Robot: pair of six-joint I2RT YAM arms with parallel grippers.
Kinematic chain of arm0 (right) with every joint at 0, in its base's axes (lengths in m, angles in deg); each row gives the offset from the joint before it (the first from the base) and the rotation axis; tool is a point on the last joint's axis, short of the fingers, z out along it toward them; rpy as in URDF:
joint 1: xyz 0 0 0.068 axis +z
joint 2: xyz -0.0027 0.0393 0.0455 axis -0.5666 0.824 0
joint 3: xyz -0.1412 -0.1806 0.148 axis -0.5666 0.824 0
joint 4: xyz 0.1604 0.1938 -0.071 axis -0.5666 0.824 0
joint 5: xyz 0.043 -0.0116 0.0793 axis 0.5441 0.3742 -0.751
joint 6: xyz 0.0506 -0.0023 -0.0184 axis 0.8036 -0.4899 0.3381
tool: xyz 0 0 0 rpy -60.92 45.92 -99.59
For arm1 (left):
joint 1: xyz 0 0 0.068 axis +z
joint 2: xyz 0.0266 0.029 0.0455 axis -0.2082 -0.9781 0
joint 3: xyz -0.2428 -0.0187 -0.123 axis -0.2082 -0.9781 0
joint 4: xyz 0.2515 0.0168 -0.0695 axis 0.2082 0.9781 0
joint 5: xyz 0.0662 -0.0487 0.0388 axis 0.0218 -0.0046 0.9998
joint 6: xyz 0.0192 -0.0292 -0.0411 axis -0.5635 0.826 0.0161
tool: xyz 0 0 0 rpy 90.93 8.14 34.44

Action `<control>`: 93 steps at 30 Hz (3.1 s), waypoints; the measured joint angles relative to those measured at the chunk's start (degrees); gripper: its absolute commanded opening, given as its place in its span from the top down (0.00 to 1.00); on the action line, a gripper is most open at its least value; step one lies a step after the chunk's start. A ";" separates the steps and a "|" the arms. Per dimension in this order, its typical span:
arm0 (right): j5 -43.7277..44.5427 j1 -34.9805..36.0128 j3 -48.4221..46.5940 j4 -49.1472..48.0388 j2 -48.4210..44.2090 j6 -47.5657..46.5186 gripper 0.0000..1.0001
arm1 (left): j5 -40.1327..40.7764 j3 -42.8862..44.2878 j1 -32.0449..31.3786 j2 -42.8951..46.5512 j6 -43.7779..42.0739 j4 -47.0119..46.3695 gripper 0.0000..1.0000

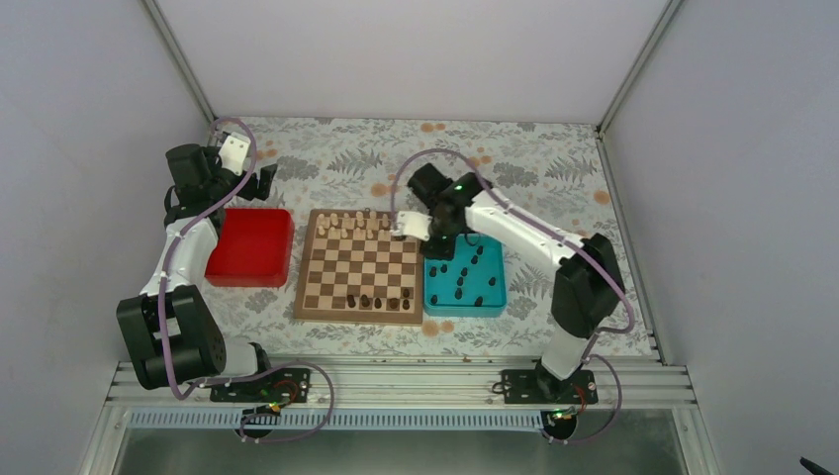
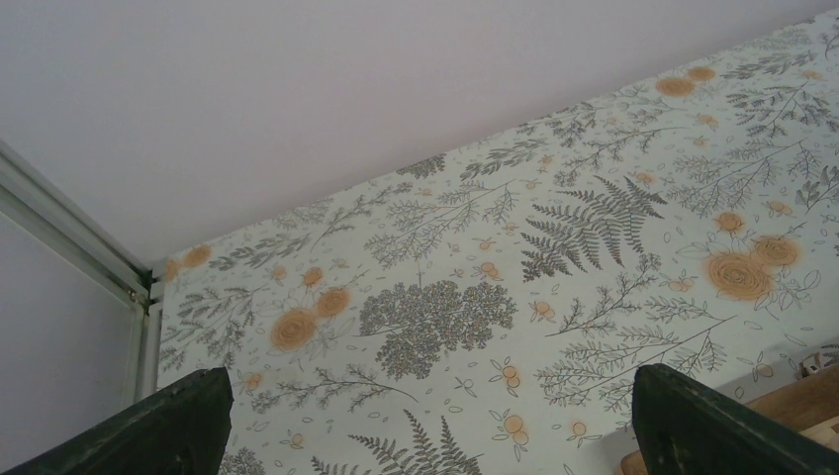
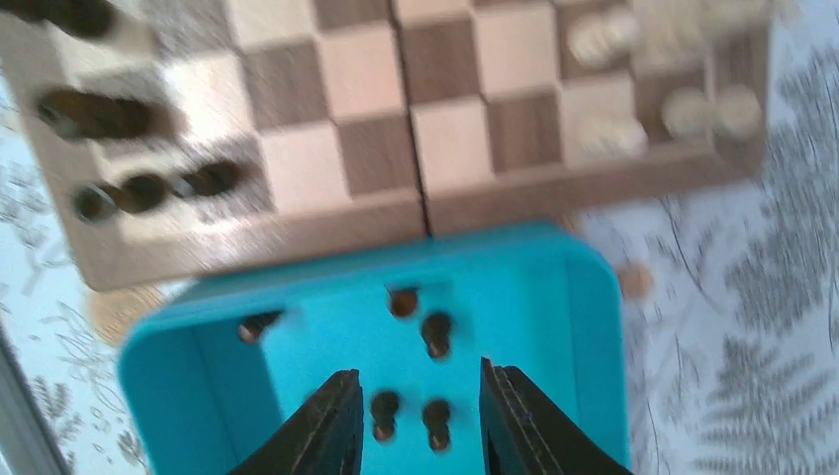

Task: Set up the chess pieces on the board
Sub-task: Place the chess piece on the chessboard, then pick up the chess piece from the storage box, then place the chess piece on the chessboard.

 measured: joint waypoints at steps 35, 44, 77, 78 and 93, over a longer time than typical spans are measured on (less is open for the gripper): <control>-0.50 -7.72 12.68 -11.41 4.04 -1.90 0.66 | 0.17 -1.09 0.00 0.00 0.17 -0.87 0.00; -0.48 -8.20 12.85 -11.63 6.01 -2.67 0.72 | 0.17 -1.09 0.00 -0.11 0.20 -0.87 0.00; 3.13 -0.33 -6.45 -0.31 3.96 -2.64 0.93 | 0.15 -1.09 0.00 -0.15 0.20 -0.85 0.00; 3.02 0.92 -7.85 0.00 4.50 -2.64 0.94 | 0.15 -1.09 0.00 -0.15 0.20 -0.87 0.00; 0.24 11.17 -10.93 2.03 12.72 -2.67 0.93 | 0.20 -1.11 0.13 -0.09 0.20 -0.87 0.00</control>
